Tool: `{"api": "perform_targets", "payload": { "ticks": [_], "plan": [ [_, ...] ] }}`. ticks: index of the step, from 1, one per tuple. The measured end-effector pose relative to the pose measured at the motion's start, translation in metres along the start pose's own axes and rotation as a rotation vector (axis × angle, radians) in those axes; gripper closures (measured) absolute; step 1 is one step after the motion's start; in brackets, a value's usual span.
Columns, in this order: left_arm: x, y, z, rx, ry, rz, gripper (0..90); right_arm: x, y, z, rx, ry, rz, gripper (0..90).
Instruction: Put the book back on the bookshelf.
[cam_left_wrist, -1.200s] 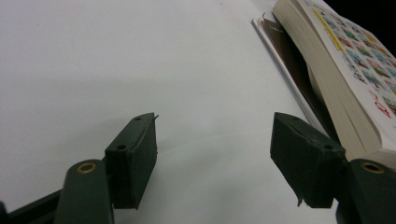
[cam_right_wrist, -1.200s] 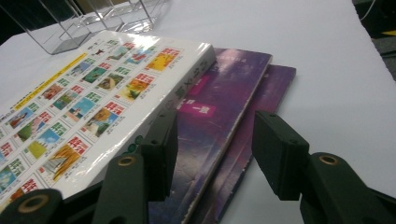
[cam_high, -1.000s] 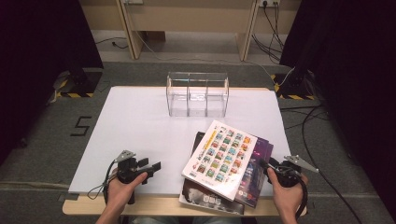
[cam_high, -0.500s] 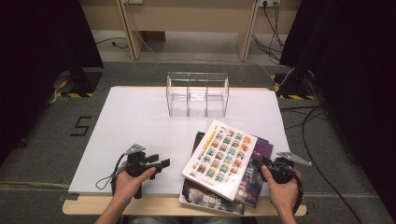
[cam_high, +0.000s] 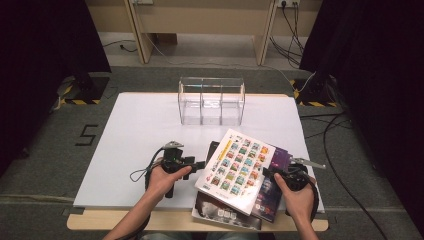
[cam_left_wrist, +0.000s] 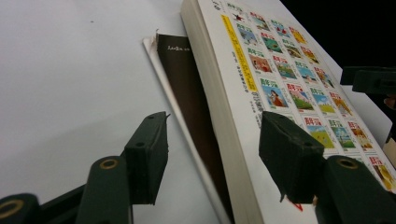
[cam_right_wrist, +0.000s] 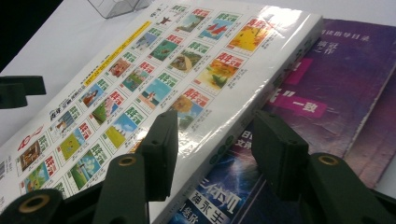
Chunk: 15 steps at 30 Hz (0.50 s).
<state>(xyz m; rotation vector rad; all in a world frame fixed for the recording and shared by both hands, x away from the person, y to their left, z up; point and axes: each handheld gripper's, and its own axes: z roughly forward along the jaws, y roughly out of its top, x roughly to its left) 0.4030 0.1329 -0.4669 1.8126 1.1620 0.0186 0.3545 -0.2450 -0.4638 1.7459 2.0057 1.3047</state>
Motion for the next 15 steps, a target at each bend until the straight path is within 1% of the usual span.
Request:
{"api": "perform_targets", "payload": {
  "ticks": [4, 5, 6, 8, 9, 10, 11, 12, 13, 14, 15],
  "plan": [
    [-0.005, 0.005, 0.012, 0.020, -0.029, -0.011, 44.8, 0.003, 0.001, 0.006, 0.028, 0.010, 0.008, 52.4],
    [-0.006, 0.005, 0.014, 0.024, -0.040, -0.019, 45.4, 0.003, 0.001, 0.007, 0.029, 0.011, 0.012, 54.5],
    [-0.007, 0.006, 0.016, 0.025, -0.044, -0.025, 46.2, 0.003, 0.001, 0.007, 0.032, 0.022, 0.021, 60.0],
    [-0.007, 0.008, 0.016, 0.014, -0.031, -0.023, 50.4, 0.001, 0.001, 0.002, 0.004, 0.037, 0.063, 70.6],
    [-0.007, 0.008, 0.016, 0.014, -0.031, -0.023, 53.4, -0.001, 0.001, -0.002, -0.003, 0.029, 0.067, 75.9],
    [-0.007, 0.009, 0.013, 0.004, -0.006, -0.018, 59.1, -0.003, 0.002, -0.005, -0.009, 0.006, 0.066, 81.9],
    [-0.006, 0.010, 0.012, 0.003, 0.006, -0.018, 64.1, -0.005, 0.002, -0.008, -0.011, -0.020, 0.070, 85.7],
    [-0.006, 0.011, 0.011, 0.003, 0.026, -0.013, 69.3, -0.007, 0.002, -0.009, 0.002, -0.029, 0.079, 88.0],
    [-0.006, 0.011, 0.010, 0.007, 0.048, 0.001, 74.1, -0.008, 0.002, -0.010, 0.013, -0.037, 0.079, 90.0],
    [-0.006, 0.011, 0.010, 0.007, 0.048, 0.001, 77.4, -0.008, 0.002, -0.010, 0.013, -0.037, 0.079, 90.0],
    [-0.005, 0.012, 0.010, 0.021, 0.086, 0.032, 81.4, -0.009, 0.001, -0.010, 0.039, -0.055, 0.077, 90.0]
  ]
}}
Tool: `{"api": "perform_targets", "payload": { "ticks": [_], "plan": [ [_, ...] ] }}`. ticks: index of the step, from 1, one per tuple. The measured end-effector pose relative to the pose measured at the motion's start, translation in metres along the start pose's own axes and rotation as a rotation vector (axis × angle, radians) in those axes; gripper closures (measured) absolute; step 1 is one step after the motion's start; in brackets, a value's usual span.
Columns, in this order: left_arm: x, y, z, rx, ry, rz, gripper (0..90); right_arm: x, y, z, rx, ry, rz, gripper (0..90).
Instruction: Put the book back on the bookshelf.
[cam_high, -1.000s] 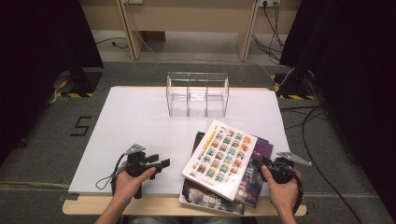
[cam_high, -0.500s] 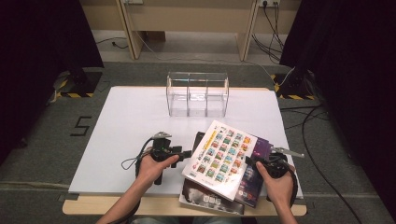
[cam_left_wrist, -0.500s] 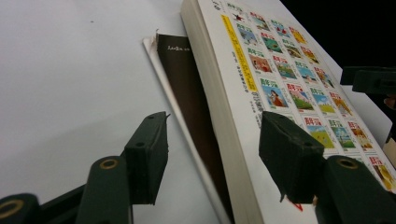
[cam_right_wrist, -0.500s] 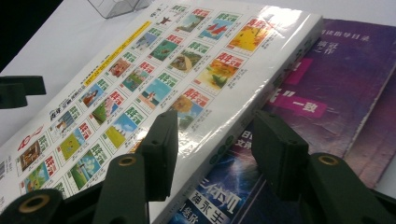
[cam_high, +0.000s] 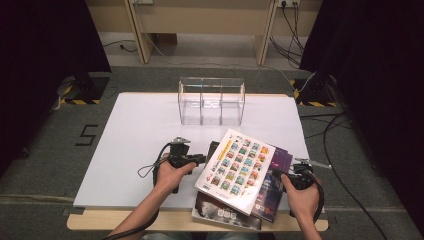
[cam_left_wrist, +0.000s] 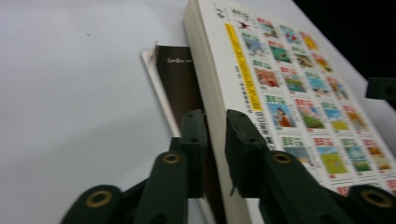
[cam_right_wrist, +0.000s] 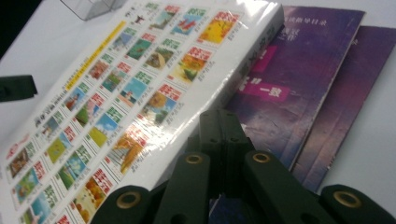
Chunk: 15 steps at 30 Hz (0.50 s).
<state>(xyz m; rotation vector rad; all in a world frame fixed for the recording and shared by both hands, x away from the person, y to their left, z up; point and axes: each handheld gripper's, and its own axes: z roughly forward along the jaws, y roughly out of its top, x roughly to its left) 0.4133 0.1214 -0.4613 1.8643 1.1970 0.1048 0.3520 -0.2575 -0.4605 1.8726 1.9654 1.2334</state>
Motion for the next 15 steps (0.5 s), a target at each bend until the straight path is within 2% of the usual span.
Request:
{"api": "perform_targets", "payload": {
  "ticks": [1, 2, 3, 5, 9, 10, 15],
  "plan": [
    [0.000, 0.000, 0.000, 0.000, 0.000, 0.000, 83.7, 0.000, 0.000, 0.000, 0.000, 0.000, 0.000, 90.0],
    [0.000, 0.000, 0.002, 0.025, 0.014, 0.019, 86.5, 0.001, -0.001, 0.002, 0.020, -0.007, -0.006, 90.0],
    [0.000, 0.000, 0.002, 0.025, 0.014, 0.019, 87.6, 0.001, -0.001, 0.002, 0.020, -0.007, -0.006, 90.0],
    [-0.002, -0.002, 0.005, 0.055, 0.012, 0.037, 88.8, 0.003, -0.002, 0.007, 0.049, -0.015, -0.001, 90.0],
    [-0.006, -0.005, 0.010, 0.091, -0.014, 0.053, 88.8, 0.005, -0.001, 0.011, 0.057, -0.020, -0.005, 90.0],
    [-0.008, -0.007, 0.013, 0.111, -0.019, 0.069, 89.1, 0.005, -0.001, 0.014, 0.071, -0.027, -0.003, 90.0],
    [-0.009, -0.009, 0.010, 0.124, -0.025, 0.078, 89.2, 0.007, 0.001, 0.018, 0.082, -0.021, -0.003, 90.0]
  ]
}}
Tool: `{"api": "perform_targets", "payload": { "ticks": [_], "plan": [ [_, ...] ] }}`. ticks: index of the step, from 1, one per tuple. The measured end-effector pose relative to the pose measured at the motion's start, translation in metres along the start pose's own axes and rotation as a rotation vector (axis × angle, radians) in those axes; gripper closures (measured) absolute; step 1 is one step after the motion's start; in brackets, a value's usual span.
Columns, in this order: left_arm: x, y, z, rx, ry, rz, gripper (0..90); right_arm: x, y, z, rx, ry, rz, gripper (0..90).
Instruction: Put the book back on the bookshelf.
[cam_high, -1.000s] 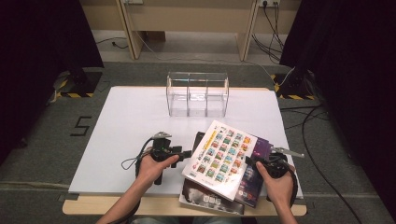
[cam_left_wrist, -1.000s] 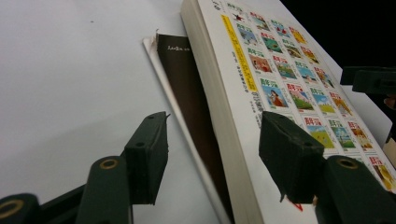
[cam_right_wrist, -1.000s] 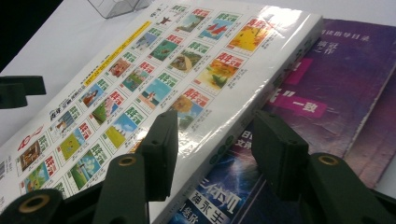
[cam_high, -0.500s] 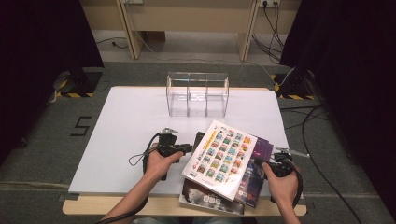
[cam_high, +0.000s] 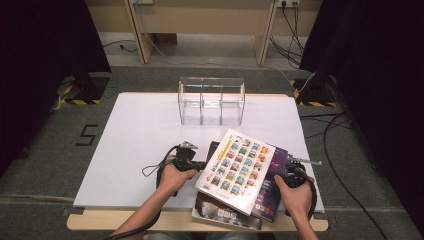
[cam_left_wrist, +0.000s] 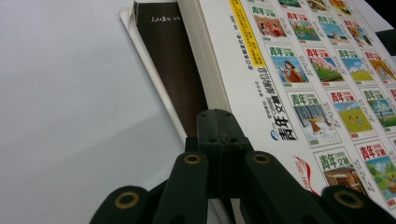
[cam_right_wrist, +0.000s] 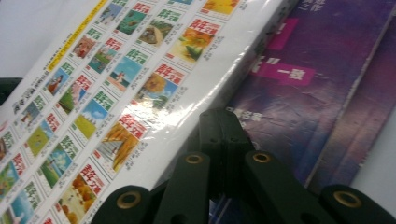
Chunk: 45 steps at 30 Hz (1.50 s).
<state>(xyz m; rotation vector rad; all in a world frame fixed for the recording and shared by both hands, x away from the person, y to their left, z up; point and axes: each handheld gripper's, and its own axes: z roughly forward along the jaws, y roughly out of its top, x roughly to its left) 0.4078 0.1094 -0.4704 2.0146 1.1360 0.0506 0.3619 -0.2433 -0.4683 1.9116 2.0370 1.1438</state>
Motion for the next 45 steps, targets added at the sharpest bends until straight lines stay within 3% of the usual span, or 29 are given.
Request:
{"api": "perform_targets", "payload": {
  "ticks": [5, 9, 12, 13, 16, 19, 20, 24, 25, 34, 39, 45],
  "plan": [
    [-0.013, -0.004, -0.009, 0.016, -0.008, 0.035, 89.4, 0.001, 0.003, 0.003, -0.009, -0.022, -0.008, 90.0],
    [-0.021, -0.017, -0.022, -0.002, -0.068, 0.008, 89.4, 0.004, 0.006, 0.006, -0.013, -0.031, -0.016, 90.0],
    [-0.020, -0.021, -0.028, -0.010, -0.084, -0.013, 88.9, 0.007, 0.008, 0.009, -0.008, -0.032, -0.027, 90.0],
    [-0.018, -0.019, -0.029, -0.017, -0.071, -0.021, 85.2, 0.008, 0.009, 0.009, -0.008, -0.033, -0.033, 90.0],
    [-0.008, -0.010, -0.030, -0.063, -0.020, -0.067, 70.0, 0.006, 0.011, 0.007, -0.013, -0.033, -0.020, 77.4],
    [-0.004, -0.003, -0.027, -0.094, -0.003, -0.099, 63.7, 0.003, 0.013, 0.003, -0.032, -0.019, 0.010, 75.0],
    [-0.002, 0.002, -0.023, -0.108, -0.005, -0.120, 57.8, 0.004, 0.016, -0.001, -0.051, -0.019, 0.006, 70.0],
    [-0.006, 0.009, -0.014, -0.107, -0.012, -0.116, 51.1, 0.007, 0.018, -0.001, -0.060, -0.006, 0.001, 65.7],
    [-0.007, 0.014, -0.006, -0.101, 0.004, -0.118, 50.1, 0.008, 0.019, 0.000, -0.060, 0.011, 0.004, 63.2],
    [-0.005, 0.026, 0.020, -0.070, -0.028, -0.174, 49.6, 0.009, 0.018, 0.009, -0.026, 0.045, 0.020, 60.4],
    [-0.006, 0.027, 0.024, -0.062, -0.016, -0.186, 50.9, 0.010, 0.017, 0.010, -0.021, 0.049, 0.011, 60.4],
    [-0.003, 0.027, 0.016, -0.110, -0.046, -0.268, 55.1, 0.014, 0.016, 0.012, -0.014, 0.051, -0.006, 58.0]
  ]
}}
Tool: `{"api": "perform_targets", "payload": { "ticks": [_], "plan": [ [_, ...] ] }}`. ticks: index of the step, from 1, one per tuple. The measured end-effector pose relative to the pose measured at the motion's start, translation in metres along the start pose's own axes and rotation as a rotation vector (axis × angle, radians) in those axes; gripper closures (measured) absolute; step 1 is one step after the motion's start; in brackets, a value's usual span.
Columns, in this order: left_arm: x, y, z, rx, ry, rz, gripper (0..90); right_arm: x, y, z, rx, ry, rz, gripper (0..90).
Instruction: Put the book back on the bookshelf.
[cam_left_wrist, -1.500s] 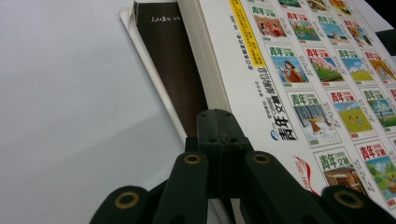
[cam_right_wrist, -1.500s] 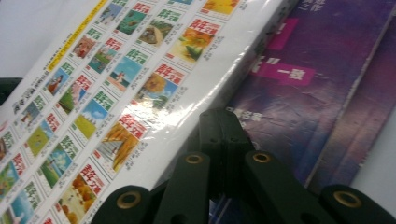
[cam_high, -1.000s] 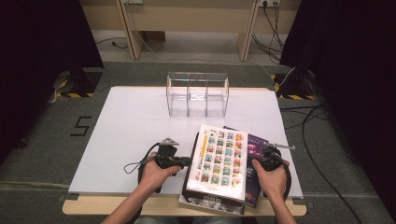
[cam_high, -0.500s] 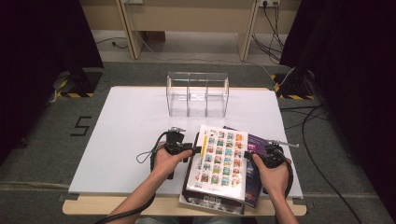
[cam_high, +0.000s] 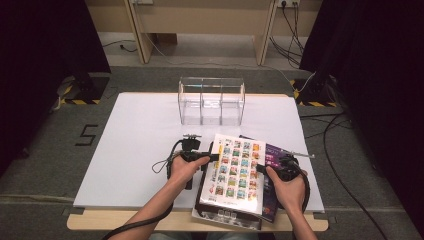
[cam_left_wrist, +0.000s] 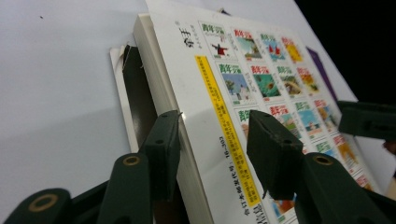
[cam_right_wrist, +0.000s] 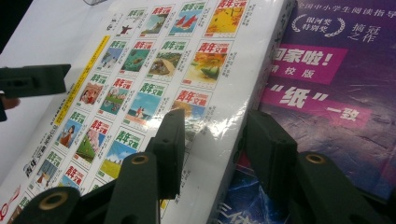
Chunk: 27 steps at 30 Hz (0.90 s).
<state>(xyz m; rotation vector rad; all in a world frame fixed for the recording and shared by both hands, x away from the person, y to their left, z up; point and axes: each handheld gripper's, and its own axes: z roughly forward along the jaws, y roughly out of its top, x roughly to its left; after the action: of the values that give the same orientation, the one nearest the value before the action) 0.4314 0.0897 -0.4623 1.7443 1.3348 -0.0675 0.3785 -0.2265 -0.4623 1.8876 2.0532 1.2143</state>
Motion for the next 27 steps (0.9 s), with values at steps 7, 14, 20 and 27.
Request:
{"api": "perform_targets", "payload": {
  "ticks": [7, 14, 20, 27],
  "plan": [
    [-0.003, 0.005, -0.009, -0.065, -0.101, -0.094, 62.1, -0.001, -0.003, 0.001, -0.016, 0.002, 0.015, 56.5],
    [-0.009, -0.003, 0.016, 0.013, -0.135, -0.136, 60.4, -0.001, -0.002, 0.002, -0.014, 0.007, 0.012, 56.2],
    [-0.013, -0.006, 0.023, 0.036, -0.151, -0.053, 68.5, -0.002, -0.001, 0.003, -0.009, 0.016, 0.018, 54.7],
    [-0.014, -0.007, 0.015, -0.016, -0.241, 0.060, 83.1, -0.014, 0.011, 0.006, -0.002, 0.057, 0.027, 49.7]
  ]
}}
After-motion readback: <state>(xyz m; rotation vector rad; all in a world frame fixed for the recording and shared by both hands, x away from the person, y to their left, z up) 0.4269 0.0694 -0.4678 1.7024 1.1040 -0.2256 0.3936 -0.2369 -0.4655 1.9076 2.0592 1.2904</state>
